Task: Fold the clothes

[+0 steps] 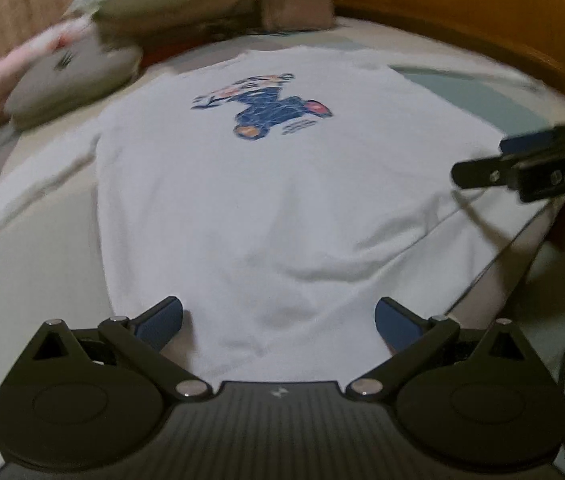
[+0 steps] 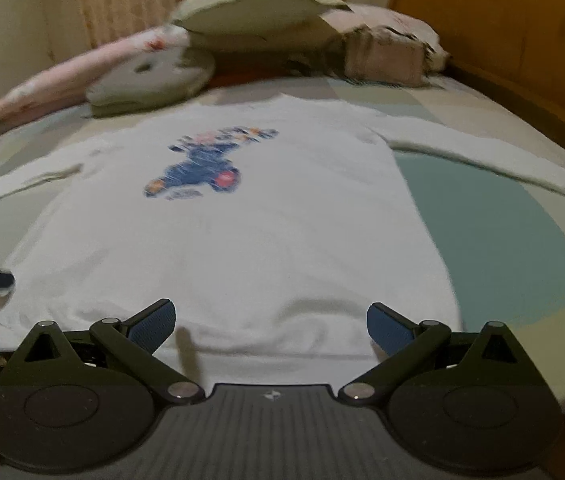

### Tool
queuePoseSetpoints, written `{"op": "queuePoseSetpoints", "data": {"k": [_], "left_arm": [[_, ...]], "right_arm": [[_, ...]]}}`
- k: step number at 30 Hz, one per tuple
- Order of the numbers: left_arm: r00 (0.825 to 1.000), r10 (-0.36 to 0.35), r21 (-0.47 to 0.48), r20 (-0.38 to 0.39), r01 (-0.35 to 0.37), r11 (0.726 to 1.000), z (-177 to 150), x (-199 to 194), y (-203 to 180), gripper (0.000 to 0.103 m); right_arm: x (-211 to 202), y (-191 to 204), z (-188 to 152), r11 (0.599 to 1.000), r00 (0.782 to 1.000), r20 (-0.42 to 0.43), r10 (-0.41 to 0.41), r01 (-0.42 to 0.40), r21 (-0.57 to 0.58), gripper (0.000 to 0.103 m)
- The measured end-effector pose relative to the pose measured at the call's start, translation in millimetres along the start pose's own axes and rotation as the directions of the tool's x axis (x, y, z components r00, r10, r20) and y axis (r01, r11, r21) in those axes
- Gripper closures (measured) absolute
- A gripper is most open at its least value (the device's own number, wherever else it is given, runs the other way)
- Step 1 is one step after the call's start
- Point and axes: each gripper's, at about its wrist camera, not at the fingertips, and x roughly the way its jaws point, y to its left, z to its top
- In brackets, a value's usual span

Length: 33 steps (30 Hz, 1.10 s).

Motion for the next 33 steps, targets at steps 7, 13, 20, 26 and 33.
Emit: {"op": "queuePoseSetpoints", "data": {"k": [7, 13, 20, 26, 33], "left_arm": [[0.998, 0.065, 0.016, 0.023, -0.065, 0.998, -17, -29, -11, 0.001], [0.993, 0.065, 0.039, 0.099, -0.069, 0.997, 15, -30, -12, 0.001], [0.999, 0.005, -0.099, 0.051, 0.000, 0.995, 19, 14, -5, 0.001], [0.999, 0.015, -0.078, 0.028, -0.013, 0.997, -1, 2, -6, 0.001], [1.000, 0.006, -0.149, 0.019, -0.003, 0.989, 43, -15, 14, 0.001]], "right_arm": [[10, 19, -10, 0.998, 0.999, -0.052, 0.007, -0.010, -0.066, 0.000], [3, 25, -15, 0.993, 0.999, -0.045, -0.024, 0.018, -0.119, 0.000], [11, 10, 11, 0.996, 1.000, -0.007, -0.025, 0.025, -0.087, 0.000], [35, -13, 25, 0.998, 0.997, -0.063, -0.054, 0.055, 0.023, 0.000], [23, -22, 1, 0.995, 0.999, -0.016, -0.036, 0.038, 0.092, 0.000]]}}
